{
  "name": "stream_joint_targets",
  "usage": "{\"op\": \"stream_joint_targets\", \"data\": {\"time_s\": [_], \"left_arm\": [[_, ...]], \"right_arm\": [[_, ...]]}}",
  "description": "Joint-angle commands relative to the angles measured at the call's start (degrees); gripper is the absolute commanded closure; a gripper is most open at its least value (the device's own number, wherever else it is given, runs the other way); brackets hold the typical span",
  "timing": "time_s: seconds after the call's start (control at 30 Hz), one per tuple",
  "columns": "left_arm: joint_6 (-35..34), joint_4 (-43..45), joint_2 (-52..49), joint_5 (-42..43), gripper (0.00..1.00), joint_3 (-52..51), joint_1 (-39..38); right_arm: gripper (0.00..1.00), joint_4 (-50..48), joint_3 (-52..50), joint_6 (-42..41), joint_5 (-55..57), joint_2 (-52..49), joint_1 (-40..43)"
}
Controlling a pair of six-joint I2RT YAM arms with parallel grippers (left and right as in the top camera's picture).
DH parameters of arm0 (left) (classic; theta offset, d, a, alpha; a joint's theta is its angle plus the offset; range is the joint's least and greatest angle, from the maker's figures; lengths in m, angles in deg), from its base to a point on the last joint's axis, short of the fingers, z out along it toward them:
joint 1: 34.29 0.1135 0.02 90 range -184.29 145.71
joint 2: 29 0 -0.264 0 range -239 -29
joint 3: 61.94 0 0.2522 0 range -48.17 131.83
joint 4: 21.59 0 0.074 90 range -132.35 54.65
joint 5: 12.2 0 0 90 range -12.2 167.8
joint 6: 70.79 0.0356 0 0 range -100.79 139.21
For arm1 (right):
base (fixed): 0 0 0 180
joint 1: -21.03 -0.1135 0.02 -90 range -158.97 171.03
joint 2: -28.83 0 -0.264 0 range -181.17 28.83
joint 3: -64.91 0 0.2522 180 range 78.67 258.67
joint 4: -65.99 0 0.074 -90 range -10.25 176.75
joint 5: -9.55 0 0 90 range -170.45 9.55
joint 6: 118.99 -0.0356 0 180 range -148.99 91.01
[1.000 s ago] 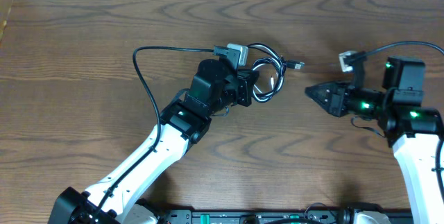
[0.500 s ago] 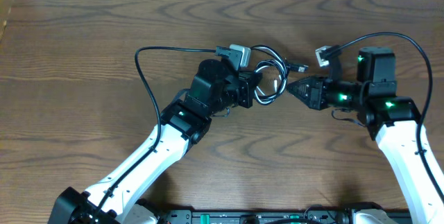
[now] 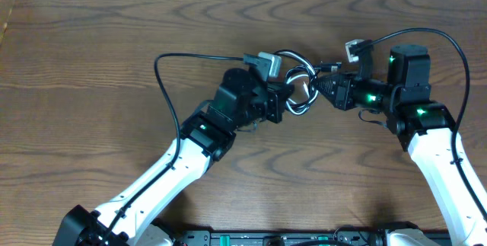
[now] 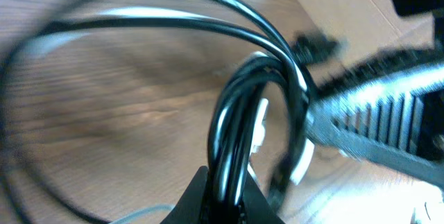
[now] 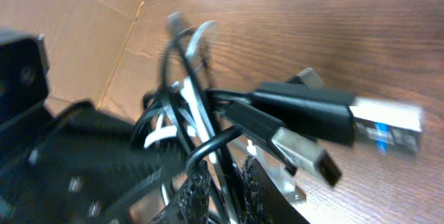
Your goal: Untangle cables
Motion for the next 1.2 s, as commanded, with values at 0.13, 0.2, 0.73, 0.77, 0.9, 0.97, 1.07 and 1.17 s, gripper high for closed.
{"op": "stream_joint_targets", "data": {"time_s": [0.13,0.2,0.73,0.77,0.9,0.97,1.07,1.17], "left_arm": [[-0.13,0.55,0.31,2.73,0.92,-0.11,-4.74],[-0.79,0.52,0.33,2.75,0.92,-0.11,-5.38],[-1.36,0.52,0.31,2.71,0.92,-0.11,-7.30],[-1.36,0.52,0.31,2.71,0.92,-0.11,-7.30],[-1.36,0.52,0.33,2.71,0.93,-0.11,-7.30],[-1.36,0.52,0.31,2.71,0.92,-0.11,-7.30],[-1.36,0.52,0.33,2.73,0.92,-0.11,-7.30],[-1.38,0.68,0.33,2.75,0.92,-0.11,-7.30]], "right_arm": [[0.85,-1.40,0.72,-2.84,3.76,-0.07,-2.01],[0.84,-2.93,0.72,-2.86,4.24,-0.13,-2.51],[0.79,-7.96,0.72,-6.40,4.22,-1.66,-5.29],[0.77,-7.78,0.72,-6.32,4.22,-1.66,-5.29],[0.54,-6.75,0.72,-6.19,4.48,-1.66,-5.29],[0.54,-6.01,0.72,-5.51,4.90,-1.66,-5.29],[0.53,-4.11,0.72,-5.35,7.48,-1.66,-5.29],[0.53,-2.47,0.72,-5.31,9.29,-1.66,-5.29]]}}
